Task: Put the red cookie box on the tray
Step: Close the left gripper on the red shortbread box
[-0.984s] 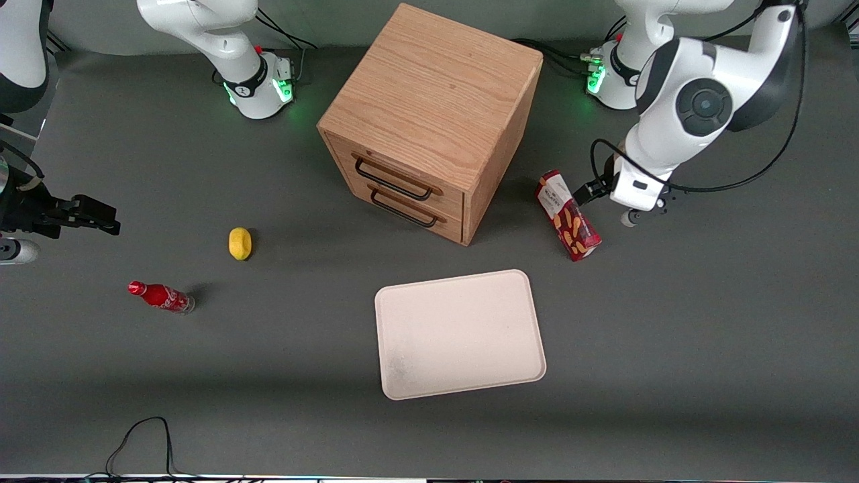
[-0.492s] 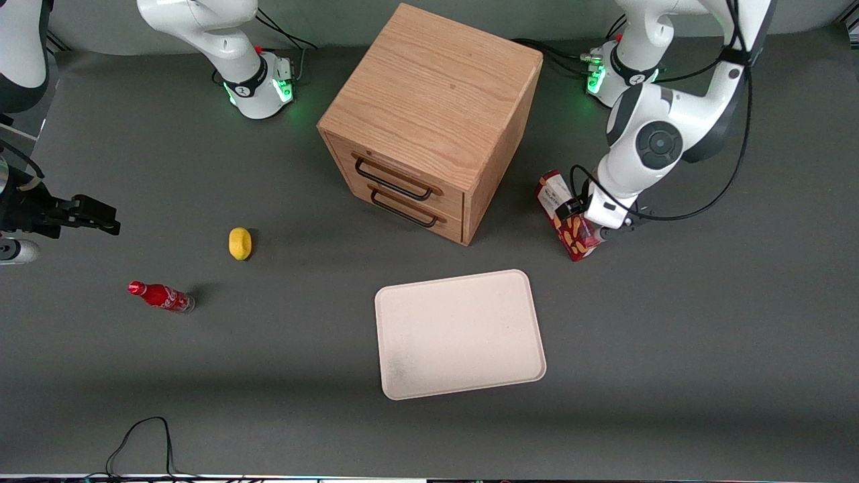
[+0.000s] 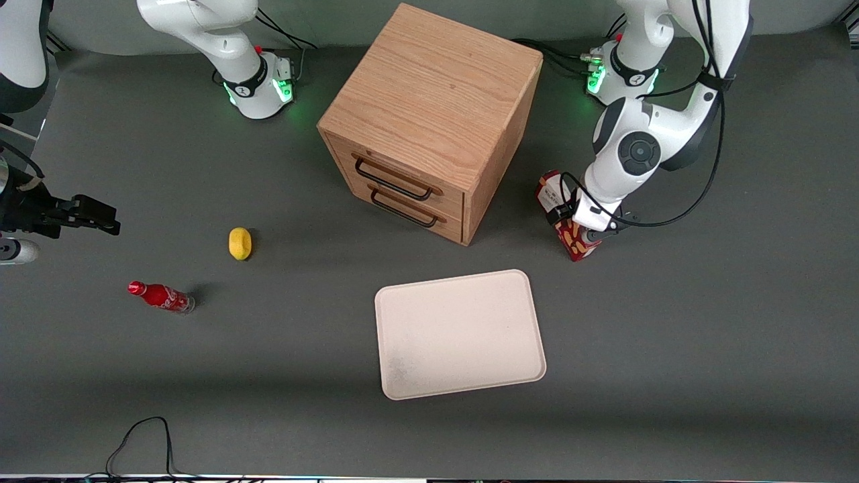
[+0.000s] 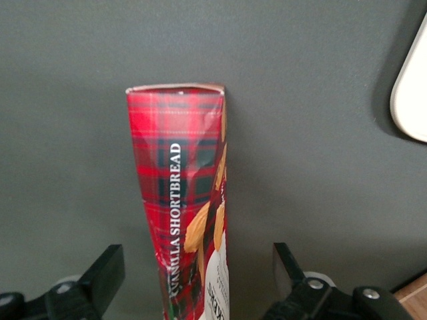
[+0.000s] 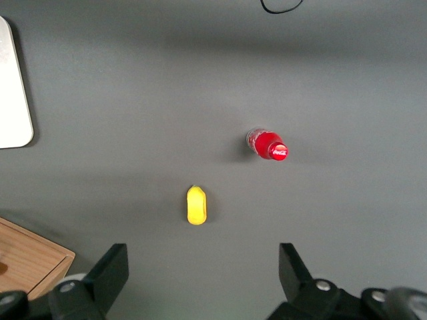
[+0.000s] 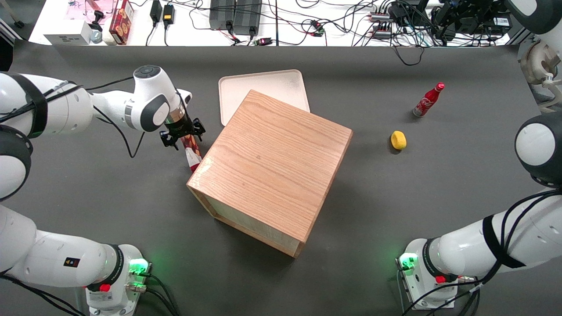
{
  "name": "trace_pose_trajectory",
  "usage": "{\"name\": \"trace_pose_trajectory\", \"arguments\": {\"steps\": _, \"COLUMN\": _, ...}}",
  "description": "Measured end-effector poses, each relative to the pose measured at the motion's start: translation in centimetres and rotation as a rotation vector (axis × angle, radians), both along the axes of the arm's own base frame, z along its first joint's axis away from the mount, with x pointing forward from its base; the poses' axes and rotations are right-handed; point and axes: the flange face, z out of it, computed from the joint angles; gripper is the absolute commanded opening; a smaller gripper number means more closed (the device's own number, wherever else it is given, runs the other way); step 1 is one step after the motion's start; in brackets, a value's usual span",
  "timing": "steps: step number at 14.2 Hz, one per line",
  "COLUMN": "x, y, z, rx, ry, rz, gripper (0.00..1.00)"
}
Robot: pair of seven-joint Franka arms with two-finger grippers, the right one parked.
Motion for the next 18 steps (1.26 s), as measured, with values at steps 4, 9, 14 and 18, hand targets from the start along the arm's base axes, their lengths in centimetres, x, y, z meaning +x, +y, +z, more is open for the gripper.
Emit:
{"name": "trace_pose_trajectory", "arguments": {"steps": 4, "x": -0.05, "y": -0.03, "z": -0.03, "rx": 0.0, "ry": 0.001, "rz": -0.001, "gripper": 0.9}}
{"name": "trace_pose_trajectory", "arguments": {"steps": 9, "x": 0.03, "y": -0.06, "z": 0.03, "rx": -0.002, "ry": -0.007, "rz": -0.001, "gripper": 0.0}}
{"name": "trace_pose_trajectory", "arguments": {"steps": 14, "x": 0.05, "y": -0.05, "z": 0.02, "rx": -0.003, "ry": -0.009, "rz": 0.0, "gripper": 0.0}}
{"name": "trace_pose_trajectory", "arguments": {"steps": 18, "x": 0.09, "y": 0.05, "z": 0.04, "rx": -0.002, "ry": -0.007, "rz": 0.002, "gripper": 0.0}}
